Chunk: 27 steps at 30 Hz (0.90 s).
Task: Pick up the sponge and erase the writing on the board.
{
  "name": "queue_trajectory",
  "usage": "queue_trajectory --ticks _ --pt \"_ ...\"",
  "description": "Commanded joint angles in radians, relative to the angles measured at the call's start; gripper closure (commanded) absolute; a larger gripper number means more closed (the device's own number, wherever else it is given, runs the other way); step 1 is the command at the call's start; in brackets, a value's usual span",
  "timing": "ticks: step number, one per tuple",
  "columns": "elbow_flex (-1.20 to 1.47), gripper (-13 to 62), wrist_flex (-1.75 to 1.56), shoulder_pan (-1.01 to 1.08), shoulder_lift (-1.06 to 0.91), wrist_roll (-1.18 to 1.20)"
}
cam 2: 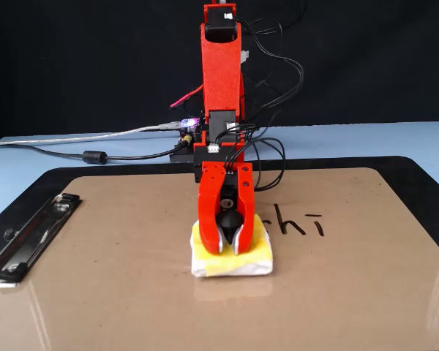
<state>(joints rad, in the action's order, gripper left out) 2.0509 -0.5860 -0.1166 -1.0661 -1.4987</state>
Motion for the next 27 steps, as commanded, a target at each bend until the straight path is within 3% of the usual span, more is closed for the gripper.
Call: queue_trajectory --ticks 1,7,10,13,20,23,27 --pt "0.115 57.4 -0.002 -0.012 -0.101 -0.023" --pt "0.546 57.5 0.018 -0.074 -0.522 -0.026" --pt "0.629 57.5 0.026 -0.107 -0.621 -0.028" --pt "0.581 57.5 0.023 -0.143 -0.549 -0.049" --pt "0.049 57.5 0.025 -0.150 -0.044 -0.074" --pt "0.051 57.5 0.026 -0.146 -0.063 -0.074" --pt "0.353 57.5 0.028 -0.149 -0.324 -0.074"
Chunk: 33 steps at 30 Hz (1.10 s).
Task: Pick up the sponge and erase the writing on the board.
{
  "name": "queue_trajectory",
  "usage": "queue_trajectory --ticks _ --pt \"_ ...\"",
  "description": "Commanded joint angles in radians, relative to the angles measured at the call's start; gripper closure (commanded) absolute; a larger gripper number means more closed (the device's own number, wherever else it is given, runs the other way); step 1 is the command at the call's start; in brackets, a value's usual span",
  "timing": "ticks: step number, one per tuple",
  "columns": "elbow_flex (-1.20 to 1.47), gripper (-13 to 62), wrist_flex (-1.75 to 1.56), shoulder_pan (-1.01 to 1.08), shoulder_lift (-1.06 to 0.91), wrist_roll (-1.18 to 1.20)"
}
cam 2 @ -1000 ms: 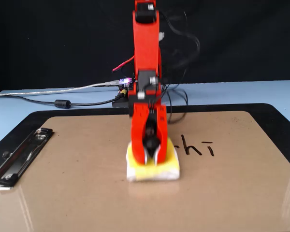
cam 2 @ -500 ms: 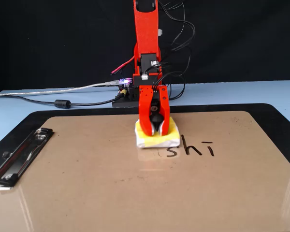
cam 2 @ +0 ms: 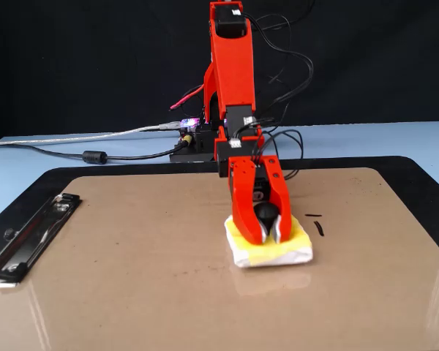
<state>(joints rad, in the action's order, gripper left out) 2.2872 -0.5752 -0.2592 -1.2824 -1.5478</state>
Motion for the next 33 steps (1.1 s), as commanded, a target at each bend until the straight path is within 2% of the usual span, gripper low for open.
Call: queue_trajectory --ticks 1,4,8,11,16,19,21,28,30,33 --pt "0.206 57.4 0.017 -0.008 -0.192 -0.026" --pt "0.426 57.5 0.023 -0.015 -0.430 -0.026" --pt "0.463 57.5 0.048 -0.055 -0.474 -0.028" --pt "0.287 57.5 0.054 -0.060 -0.299 -0.028" --pt "-0.163 57.5 0.054 -0.058 0.132 -0.035" --pt "-0.239 57.4 0.057 -0.061 0.176 -0.035" --pt "-0.155 57.5 0.075 -0.063 0.097 -0.037" --pt "0.407 57.5 0.098 -0.155 -0.442 -0.058" --pt "0.466 57.5 0.098 -0.187 -0.506 -0.084" --pt "0.454 57.5 0.100 -0.225 -0.488 -0.098"
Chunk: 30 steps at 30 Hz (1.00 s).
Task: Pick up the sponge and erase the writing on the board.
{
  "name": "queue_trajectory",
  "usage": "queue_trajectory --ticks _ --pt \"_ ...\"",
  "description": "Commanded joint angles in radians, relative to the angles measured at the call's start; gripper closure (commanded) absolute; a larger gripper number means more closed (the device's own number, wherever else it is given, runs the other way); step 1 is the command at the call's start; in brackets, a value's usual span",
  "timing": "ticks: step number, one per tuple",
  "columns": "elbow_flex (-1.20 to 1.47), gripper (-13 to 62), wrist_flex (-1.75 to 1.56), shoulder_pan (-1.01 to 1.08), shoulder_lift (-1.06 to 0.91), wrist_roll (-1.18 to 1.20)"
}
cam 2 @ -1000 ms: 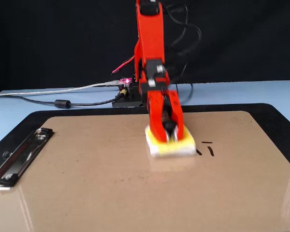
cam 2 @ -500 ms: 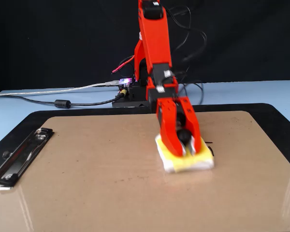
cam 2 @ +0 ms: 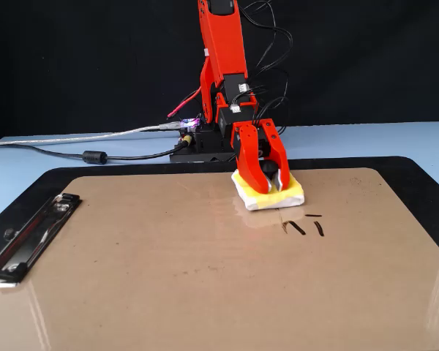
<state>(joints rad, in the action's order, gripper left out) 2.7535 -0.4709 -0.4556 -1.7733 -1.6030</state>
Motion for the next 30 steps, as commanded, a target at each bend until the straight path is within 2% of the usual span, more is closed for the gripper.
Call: queue_trajectory --ticks 1,6,10,14,20,23,26,30 --pt "-0.058 57.5 -0.003 -0.029 0.041 -0.043" --pt "-0.445 57.5 0.000 -0.003 0.428 -0.044" --pt "-0.637 57.5 0.012 0.048 0.557 -0.043" --pt "-0.491 57.4 0.046 0.044 0.417 -0.044" --pt "-0.032 57.5 0.048 0.041 -0.037 -0.043" --pt "0.005 57.5 0.052 0.040 -0.089 -0.043" --pt "-0.135 57.5 0.055 0.038 0.063 -0.043" --pt "-0.540 57.4 0.051 0.037 0.465 -0.046"
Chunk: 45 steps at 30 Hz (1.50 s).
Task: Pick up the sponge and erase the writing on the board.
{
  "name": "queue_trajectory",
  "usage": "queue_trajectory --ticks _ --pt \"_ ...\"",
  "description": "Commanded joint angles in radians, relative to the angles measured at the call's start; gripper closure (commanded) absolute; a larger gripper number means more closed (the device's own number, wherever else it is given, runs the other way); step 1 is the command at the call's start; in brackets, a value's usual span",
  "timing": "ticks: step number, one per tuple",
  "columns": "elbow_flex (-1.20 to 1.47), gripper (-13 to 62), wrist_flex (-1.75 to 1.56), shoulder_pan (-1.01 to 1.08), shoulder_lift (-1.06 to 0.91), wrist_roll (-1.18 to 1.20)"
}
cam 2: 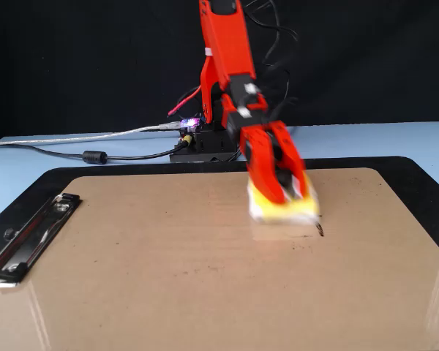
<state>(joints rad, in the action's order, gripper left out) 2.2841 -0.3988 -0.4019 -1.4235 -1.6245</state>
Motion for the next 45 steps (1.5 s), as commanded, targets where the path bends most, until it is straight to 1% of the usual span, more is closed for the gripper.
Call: queue_trajectory --ticks 1,3,6,7,13,15,17,19,21,25,27,29,30,32,36,38,40,41,45 --pt "-0.169 57.5 -0.020 -0.017 0.198 -0.025" --pt "-0.327 57.4 -0.018 -0.020 0.321 -0.032" --pt "-0.313 57.5 -0.017 -0.043 0.308 -0.048" --pt "-0.262 57.4 -0.017 -0.057 0.270 -0.058" --pt "0.199 57.5 -0.017 -0.189 -0.141 -0.135" --pt "0.295 57.5 -0.017 -0.224 -0.233 -0.138" --pt "0.322 57.5 -0.017 -0.241 -0.270 -0.138" --pt "0.307 57.5 -0.018 -0.242 -0.245 -0.138" --pt "0.193 57.5 -0.015 -0.235 -0.153 -0.135" --pt "-0.153 57.5 -0.017 -0.209 0.189 -0.133" --pt "-0.285 57.4 -0.017 -0.181 0.299 -0.133" --pt "-0.307 57.4 -0.015 -0.170 0.299 -0.132" --pt "-0.268 57.4 -0.015 -0.167 0.272 -0.132" --pt "-0.135 57.4 -0.015 -0.167 0.158 -0.133" --pt "0.195 57.5 -0.017 -0.164 -0.143 -0.133" --pt "0.272 57.4 -0.017 -0.161 -0.229 -0.133" --pt "0.272 57.4 -0.017 -0.144 -0.221 -0.129" --pt "0.230 57.4 -0.018 -0.133 -0.173 -0.126" --pt "-0.086 57.4 -0.017 -0.075 0.115 -0.124"
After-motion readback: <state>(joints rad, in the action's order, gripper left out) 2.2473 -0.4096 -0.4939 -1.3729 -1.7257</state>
